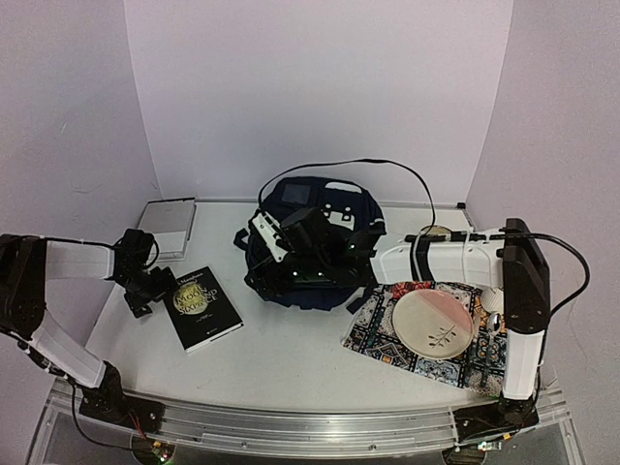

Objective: Pack the student bag
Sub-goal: Move the book to the center of the board.

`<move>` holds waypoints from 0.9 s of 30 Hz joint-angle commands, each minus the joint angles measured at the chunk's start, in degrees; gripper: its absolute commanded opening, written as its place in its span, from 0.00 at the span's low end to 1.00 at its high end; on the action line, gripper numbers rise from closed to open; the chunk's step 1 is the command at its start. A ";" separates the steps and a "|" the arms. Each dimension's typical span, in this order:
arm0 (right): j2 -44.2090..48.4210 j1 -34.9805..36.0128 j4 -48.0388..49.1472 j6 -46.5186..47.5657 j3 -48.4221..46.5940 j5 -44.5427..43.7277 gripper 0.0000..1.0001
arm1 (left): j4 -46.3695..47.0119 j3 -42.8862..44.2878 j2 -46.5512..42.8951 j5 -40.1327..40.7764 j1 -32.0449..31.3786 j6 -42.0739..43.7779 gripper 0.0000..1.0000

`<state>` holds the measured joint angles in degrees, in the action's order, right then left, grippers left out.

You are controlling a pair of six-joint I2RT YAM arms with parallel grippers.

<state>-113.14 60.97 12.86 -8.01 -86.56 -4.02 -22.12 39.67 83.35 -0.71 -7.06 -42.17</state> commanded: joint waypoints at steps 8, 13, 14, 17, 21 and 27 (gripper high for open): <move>-0.90 2.67 -7.25 -14.13 -2.92 3.31 0.91 | 1.35 1.11 8.73 -5.62 -7.04 5.74 0.89; -1.26 3.73 -8.82 -16.24 -1.44 3.18 0.91 | 1.31 -2.25 7.38 -5.07 -13.07 4.27 0.81; -1.37 3.85 -9.08 -16.50 -1.18 3.22 0.90 | 1.34 -2.91 6.76 -5.15 -14.07 3.95 0.79; -2.05 4.47 -9.71 -17.65 -0.72 3.52 0.90 | 1.38 -4.54 4.16 -5.70 -17.63 3.10 0.76; -3.23 4.86 -10.34 -19.80 -0.32 3.58 0.89 | 1.40 -4.28 1.95 -6.90 -23.62 1.83 0.73; -4.44 4.86 -11.48 -22.55 0.25 4.54 0.87 | 1.42 -1.74 2.01 -8.04 -31.75 0.12 0.73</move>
<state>-116.51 65.67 3.90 -27.88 -86.65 -0.24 -16.14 37.48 84.79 -0.54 -34.33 -39.22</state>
